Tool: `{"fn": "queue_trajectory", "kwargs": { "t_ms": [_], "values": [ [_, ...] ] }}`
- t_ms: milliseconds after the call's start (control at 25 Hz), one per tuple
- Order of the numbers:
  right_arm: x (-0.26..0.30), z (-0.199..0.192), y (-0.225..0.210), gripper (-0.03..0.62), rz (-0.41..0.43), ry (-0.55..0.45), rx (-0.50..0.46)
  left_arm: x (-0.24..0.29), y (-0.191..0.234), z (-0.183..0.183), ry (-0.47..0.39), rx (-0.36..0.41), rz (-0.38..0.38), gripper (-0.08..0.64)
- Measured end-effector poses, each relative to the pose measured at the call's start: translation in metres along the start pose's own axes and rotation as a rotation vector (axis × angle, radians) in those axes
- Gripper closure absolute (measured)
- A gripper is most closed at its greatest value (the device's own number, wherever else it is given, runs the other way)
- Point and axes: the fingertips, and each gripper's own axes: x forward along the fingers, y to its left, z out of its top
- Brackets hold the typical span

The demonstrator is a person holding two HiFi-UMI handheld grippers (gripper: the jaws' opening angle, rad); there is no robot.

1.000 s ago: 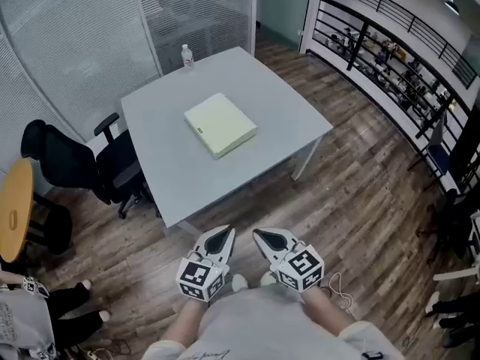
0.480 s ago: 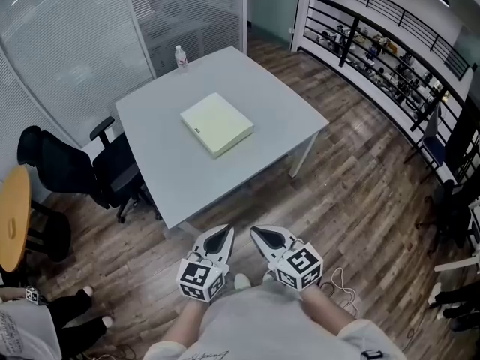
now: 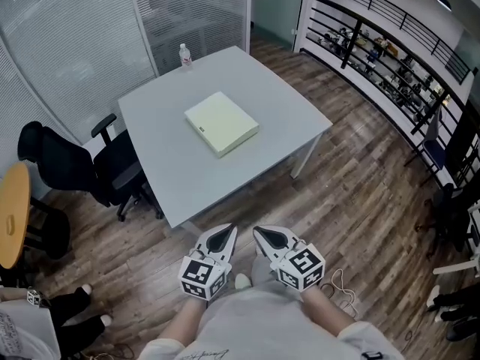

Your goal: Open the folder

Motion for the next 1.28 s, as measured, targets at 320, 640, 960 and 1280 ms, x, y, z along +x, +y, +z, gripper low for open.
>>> {"fn": "queue_trajectory", "kwargs": {
  "t_ms": [320,640,960,1280],
  "values": [
    [0.022,0.004,-0.009,0.577,0.042,0.02,-0.018,0.014,0.02,0.008,-0.012,-0.004,0.029,0.551],
    [0.067,0.022,-0.062,0.577,0.073,0.013,-0.007,0.062,0.071,0.028,-0.035,-0.002,0.089,0.551],
    [0.127,0.063,-0.15,0.577,0.133,0.028,-0.043,0.148,0.124,0.055,-0.045,-0.013,0.149,0.551],
    [0.173,0.095,-0.226,0.577,0.206,0.048,-0.086,0.225,0.165,0.083,-0.064,-0.018,0.223,0.551]
  ]
}}
